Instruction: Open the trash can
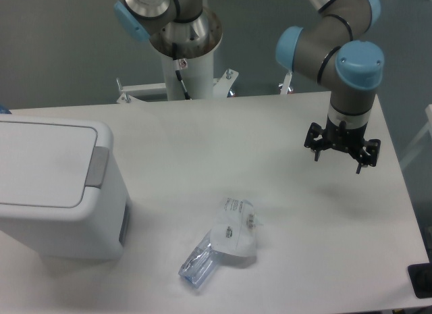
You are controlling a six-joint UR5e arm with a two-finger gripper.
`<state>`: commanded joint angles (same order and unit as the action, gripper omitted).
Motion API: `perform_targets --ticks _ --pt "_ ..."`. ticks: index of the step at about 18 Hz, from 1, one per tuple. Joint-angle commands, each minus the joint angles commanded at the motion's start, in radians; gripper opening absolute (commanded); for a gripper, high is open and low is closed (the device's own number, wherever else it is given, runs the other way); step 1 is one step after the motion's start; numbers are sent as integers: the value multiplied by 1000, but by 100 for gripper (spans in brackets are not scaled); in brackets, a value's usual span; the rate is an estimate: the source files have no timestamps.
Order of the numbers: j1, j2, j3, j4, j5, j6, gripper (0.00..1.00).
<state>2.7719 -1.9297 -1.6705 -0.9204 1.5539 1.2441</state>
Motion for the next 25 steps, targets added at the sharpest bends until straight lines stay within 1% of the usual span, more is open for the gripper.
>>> perform_targets --ticks 9,13,16,18,20,23,25 --pt "-2 5 0 0 -5 -3 100" --pt "-11 9 9 6 -8 -8 100" --pt "-11 9 9 8 -32 -21 100" --pt "-12 18 9 8 -61 -60 100" --pt "-29 20 14 8 -89 -112 100" --pt "-58 52 17 8 -106 -204 100" --pt "-78 77 17 6 -159 -274 100"
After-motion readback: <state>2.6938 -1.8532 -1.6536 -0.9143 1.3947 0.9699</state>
